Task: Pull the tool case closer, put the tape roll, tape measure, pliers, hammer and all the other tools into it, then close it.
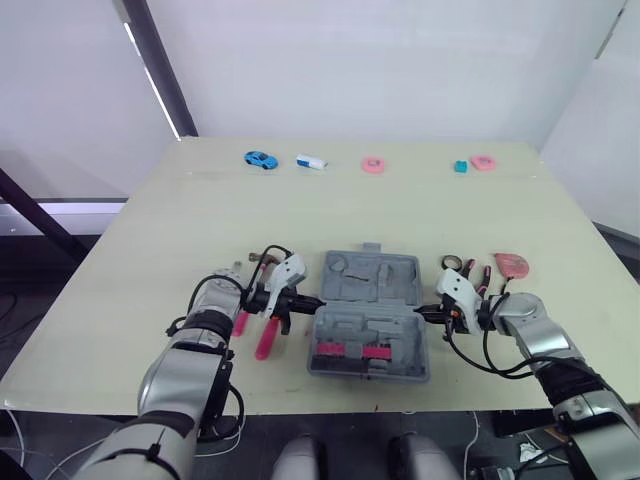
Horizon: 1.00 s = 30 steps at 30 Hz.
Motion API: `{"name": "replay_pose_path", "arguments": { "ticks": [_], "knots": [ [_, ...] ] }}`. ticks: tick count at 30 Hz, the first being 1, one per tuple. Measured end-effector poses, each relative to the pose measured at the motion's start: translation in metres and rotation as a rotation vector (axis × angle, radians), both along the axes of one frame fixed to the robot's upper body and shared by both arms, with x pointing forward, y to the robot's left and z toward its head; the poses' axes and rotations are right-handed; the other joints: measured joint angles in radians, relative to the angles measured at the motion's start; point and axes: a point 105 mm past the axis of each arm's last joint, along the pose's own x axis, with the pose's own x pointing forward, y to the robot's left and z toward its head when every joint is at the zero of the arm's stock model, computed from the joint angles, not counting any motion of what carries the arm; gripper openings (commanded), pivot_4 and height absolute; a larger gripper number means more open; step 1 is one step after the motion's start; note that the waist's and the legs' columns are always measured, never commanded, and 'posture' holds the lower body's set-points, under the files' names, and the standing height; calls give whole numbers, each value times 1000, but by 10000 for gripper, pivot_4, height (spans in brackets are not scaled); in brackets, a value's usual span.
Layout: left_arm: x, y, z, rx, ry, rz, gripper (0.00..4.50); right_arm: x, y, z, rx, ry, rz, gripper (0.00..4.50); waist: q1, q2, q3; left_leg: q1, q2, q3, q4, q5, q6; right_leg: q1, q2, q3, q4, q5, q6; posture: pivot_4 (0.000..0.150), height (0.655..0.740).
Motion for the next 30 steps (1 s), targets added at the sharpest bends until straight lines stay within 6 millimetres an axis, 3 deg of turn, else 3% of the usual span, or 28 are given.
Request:
{"name": "replay_pose_path", "arguments": {
  "ticks": [30],
  "knots": [
    [-33,2,-4,53,24,-24,631,-20,-1,1,19,38,8,0,3,0,0,0,0,0,1,0,0,0,0,0,0,0,0,1500,7395]
  ]
}}
